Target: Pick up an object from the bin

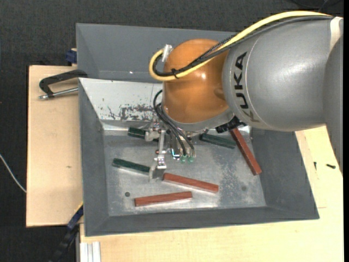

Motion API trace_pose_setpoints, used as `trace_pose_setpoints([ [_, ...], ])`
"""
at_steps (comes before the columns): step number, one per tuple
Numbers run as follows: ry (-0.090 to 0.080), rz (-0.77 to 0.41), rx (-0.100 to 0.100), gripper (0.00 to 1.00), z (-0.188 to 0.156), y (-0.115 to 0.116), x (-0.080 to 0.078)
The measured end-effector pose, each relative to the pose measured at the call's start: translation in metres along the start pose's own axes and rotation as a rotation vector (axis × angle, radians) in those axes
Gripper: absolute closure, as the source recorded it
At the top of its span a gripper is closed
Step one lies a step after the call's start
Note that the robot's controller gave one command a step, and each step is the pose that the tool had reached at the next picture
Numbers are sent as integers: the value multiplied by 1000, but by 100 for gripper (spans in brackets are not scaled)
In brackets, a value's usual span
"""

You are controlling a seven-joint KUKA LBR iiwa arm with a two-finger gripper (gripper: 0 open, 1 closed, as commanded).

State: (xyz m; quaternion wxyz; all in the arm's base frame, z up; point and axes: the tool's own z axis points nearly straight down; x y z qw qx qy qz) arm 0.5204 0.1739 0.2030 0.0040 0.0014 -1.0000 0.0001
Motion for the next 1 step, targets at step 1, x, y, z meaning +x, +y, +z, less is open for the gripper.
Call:
trace_pose_setpoints([
  [1,-8,2,-2,0,-4,-1,-2],
])
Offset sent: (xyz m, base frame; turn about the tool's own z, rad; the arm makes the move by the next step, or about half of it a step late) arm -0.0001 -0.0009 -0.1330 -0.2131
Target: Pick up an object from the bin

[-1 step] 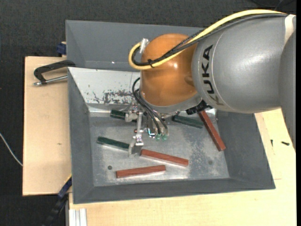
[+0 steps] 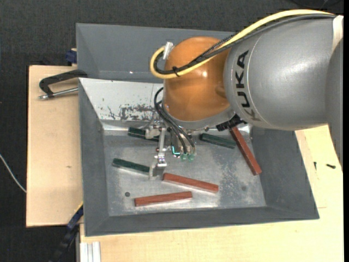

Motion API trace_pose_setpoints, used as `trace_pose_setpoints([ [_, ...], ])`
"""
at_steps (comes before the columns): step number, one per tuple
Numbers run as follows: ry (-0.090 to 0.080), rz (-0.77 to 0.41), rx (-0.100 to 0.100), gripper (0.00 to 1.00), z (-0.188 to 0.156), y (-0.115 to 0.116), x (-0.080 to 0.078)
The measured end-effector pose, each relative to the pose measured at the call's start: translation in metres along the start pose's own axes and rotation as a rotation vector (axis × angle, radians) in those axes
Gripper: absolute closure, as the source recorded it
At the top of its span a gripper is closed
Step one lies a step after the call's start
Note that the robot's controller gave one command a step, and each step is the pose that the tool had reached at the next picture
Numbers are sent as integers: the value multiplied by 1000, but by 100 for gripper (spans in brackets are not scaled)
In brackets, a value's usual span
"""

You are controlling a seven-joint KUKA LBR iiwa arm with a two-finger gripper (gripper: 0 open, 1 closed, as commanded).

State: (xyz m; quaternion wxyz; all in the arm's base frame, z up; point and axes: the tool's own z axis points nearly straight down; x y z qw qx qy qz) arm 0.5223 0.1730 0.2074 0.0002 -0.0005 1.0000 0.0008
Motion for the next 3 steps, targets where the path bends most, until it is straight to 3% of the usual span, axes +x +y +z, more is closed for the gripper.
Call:
trace_pose_setpoints([
  [1,-5,-67,-1,0,39,1,-1],
  [2,-1,-213,-1,100,131,20,-8],
  [3,-1,-213,-2,100,131,20,-8],
])
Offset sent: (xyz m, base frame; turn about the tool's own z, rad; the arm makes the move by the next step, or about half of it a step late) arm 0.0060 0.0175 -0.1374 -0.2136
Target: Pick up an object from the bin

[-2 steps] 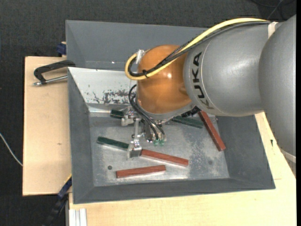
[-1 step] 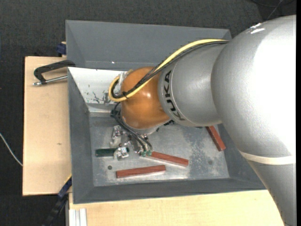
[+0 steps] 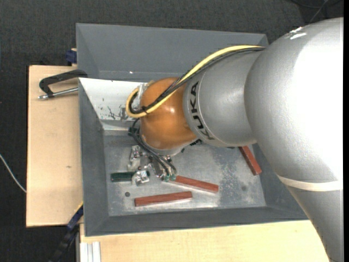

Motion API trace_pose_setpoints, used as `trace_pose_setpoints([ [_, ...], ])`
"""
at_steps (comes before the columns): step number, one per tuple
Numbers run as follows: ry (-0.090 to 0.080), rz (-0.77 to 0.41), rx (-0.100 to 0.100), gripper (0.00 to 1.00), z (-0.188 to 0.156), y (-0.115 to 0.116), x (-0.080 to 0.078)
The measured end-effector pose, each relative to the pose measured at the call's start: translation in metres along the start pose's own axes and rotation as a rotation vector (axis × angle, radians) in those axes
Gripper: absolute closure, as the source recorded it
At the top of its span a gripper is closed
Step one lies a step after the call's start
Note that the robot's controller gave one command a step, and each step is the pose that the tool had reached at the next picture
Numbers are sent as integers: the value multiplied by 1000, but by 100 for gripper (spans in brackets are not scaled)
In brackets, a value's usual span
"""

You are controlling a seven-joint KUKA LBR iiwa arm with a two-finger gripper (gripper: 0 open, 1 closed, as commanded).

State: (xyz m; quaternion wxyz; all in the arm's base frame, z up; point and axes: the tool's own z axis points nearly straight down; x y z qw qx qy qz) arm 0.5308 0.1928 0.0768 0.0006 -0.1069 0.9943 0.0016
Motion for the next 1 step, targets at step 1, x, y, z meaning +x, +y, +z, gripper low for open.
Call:
trace_pose_setpoints([
  [1,-5,-155,1,100,-141,-6,-23],
])
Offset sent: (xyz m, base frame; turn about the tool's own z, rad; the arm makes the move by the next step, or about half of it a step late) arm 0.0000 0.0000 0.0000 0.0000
